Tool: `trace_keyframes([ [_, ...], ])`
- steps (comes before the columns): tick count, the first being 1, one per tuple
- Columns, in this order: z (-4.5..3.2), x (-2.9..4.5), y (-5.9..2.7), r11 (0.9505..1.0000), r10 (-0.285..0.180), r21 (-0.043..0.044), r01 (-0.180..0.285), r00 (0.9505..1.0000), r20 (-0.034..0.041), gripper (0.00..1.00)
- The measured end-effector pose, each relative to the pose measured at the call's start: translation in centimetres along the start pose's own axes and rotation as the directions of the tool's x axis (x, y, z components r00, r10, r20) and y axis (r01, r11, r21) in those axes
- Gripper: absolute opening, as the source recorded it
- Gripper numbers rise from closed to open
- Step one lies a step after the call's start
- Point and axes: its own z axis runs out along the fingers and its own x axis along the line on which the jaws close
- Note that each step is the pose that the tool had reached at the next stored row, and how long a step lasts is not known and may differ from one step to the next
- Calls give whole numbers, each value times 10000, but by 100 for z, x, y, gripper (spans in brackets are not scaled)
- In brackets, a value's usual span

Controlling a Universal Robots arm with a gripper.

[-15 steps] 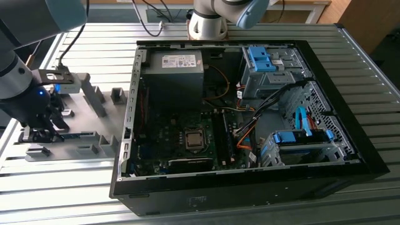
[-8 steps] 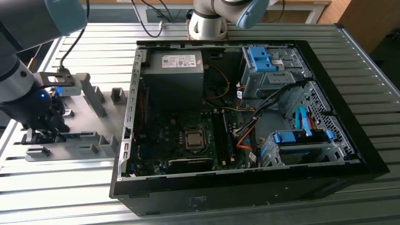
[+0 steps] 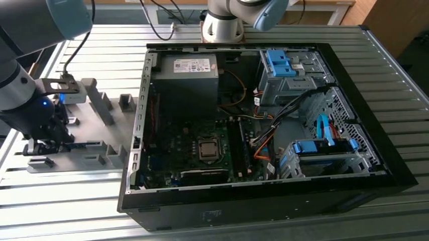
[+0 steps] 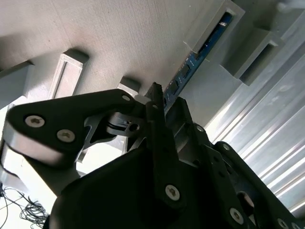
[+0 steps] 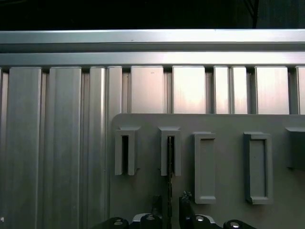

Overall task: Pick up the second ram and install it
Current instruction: 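Pick up the second ram and move it above second insertion slot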

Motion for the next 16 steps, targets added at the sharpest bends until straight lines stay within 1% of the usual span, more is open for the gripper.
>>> trace_keyframes([
  [1,1,0,0,10000,0,-1,0,10000,0,32],
  [2,1,0,0,10000,0,-1,0,10000,0,25],
  [7,3,0,0,10000,0,0,0,10000,0,24],
  [8,3,0,0,10000,0,0,0,10000,0,17],
  [12,4,0,0,10000,0,0,0,10000,0,14],
  [16,4,0,0,10000,0,0,0,10000,0,14],
])
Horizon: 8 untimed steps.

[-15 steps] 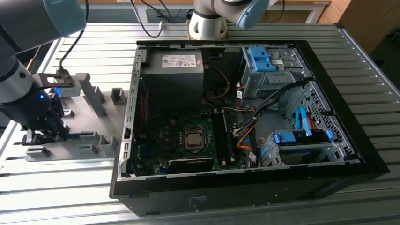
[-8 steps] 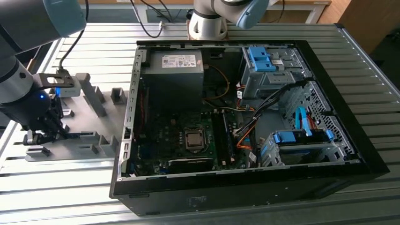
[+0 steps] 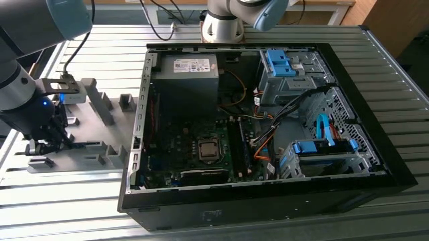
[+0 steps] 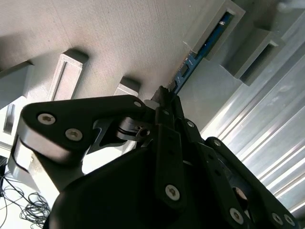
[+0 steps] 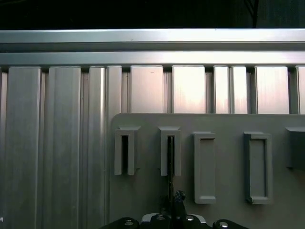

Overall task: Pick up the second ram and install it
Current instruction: 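Pick up the second ram and move it above second insertion slot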

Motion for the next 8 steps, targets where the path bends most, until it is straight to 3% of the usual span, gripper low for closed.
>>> trace_keyframes([
  [8,-111,-3,0,10000,0,1,0,10000,-33,14],
])
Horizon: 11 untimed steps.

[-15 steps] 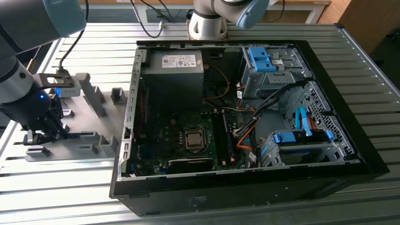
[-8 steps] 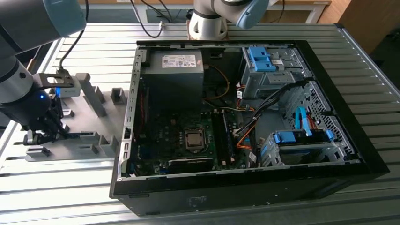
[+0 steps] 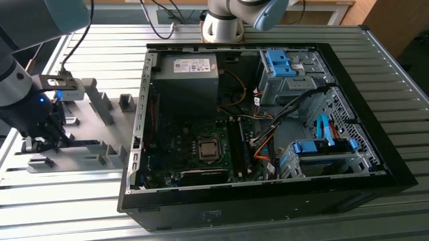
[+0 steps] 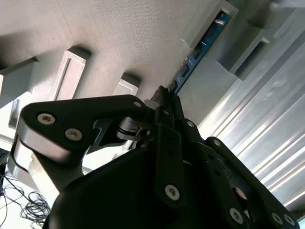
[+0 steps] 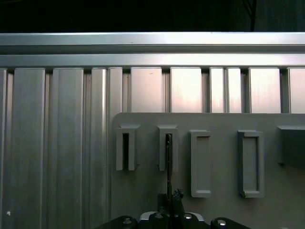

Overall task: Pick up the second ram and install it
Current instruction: 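Pick up the second ram and move it above second insertion slot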

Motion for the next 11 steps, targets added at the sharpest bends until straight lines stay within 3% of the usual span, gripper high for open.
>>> trace_keyframes([
  [4,-65,-2,0,10000,0,0,0,10000,-7,14],
  [11,-69,-2,1,10000,1,1,-1,10000,-6,14],
])
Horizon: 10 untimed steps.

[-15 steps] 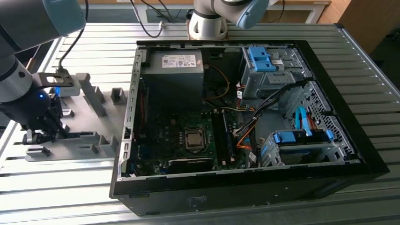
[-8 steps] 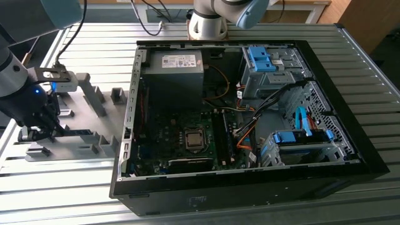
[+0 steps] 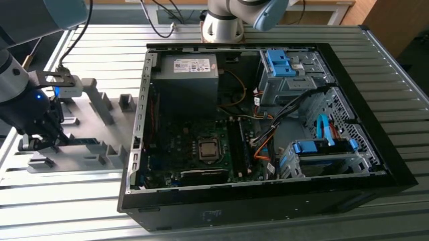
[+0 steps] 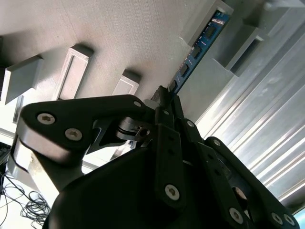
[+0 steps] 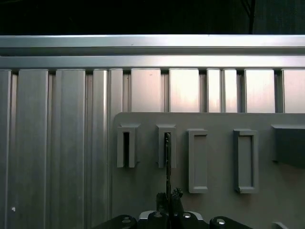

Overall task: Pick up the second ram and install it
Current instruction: 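Pick up the second ram and move it above second insertion slot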

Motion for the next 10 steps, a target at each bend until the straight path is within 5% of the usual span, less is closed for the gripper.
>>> trace_keyframes([
  [10,-61,-1,0,10000,0,-1,0,10000,0,14],
])
